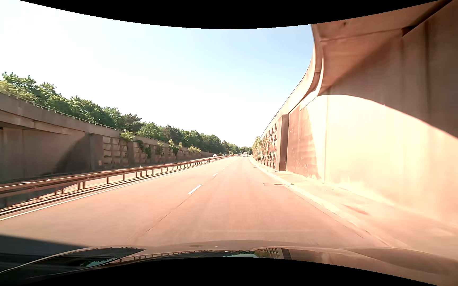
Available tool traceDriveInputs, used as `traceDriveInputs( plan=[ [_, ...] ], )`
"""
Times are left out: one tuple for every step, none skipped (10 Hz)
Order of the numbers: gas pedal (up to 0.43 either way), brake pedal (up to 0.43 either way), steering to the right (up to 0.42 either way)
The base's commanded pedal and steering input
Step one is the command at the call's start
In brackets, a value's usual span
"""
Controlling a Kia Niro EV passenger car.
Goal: Follow the waypoints while adhering to traffic rules and regulations
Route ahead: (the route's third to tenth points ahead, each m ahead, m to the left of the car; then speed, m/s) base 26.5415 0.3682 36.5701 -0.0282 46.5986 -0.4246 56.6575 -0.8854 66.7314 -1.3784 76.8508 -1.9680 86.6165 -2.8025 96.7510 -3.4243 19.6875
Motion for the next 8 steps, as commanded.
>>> traceDriveInputs(
  plan=[
    [0.138, 0.0, 0.003],
    [0.15, 0.0, 0.003],
    [0.157, 0.0, 0.003],
    [0.169, 0.0, 0.003],
    [0.169, 0.0, 0.003],
    [0.169, 0.0, 0.003],
    [0.169, 0.0, 0.003],
    [0.169, 0.0, 0.003]
  ],
)
